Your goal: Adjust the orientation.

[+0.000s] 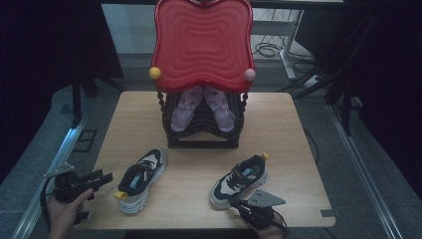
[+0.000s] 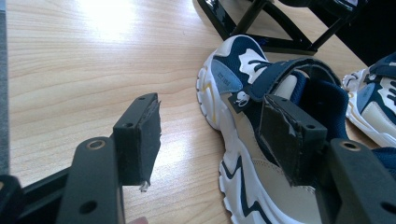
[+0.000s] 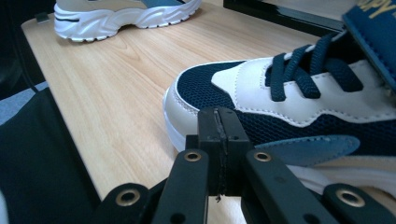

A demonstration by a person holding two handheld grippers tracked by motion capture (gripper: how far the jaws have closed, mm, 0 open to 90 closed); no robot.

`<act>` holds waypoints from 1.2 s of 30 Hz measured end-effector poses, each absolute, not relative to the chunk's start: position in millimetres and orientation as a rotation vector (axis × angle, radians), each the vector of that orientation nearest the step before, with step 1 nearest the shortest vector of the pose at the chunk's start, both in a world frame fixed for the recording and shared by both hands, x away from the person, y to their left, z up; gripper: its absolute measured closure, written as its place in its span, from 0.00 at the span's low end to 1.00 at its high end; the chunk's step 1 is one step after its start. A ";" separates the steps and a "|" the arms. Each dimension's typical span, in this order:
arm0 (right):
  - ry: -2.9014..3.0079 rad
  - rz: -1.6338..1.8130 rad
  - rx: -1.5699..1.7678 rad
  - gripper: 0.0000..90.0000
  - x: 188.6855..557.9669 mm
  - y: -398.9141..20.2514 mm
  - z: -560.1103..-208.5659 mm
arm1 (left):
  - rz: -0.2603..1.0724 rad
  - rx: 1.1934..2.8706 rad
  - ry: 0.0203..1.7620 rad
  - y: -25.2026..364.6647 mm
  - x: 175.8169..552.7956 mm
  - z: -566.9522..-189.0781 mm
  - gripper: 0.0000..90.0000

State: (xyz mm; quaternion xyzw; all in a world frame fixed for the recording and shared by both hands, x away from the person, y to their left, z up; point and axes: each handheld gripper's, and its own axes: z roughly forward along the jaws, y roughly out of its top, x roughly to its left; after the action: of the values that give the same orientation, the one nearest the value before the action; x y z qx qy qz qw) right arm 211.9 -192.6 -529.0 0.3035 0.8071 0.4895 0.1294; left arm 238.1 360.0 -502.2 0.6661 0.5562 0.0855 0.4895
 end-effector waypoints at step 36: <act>2.266 1.394 0.956 1.00 249.2 -142.8 -532.6 | 0.200 1.614 1.362 362.3 240.2 -505.1 0.42</act>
State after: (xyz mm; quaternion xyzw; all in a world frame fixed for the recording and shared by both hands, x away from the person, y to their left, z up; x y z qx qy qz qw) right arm 249.2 -142.8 -532.6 0.3342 0.7915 0.4871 0.1567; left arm 240.2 362.3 -505.1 0.6639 0.5604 0.0824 0.4882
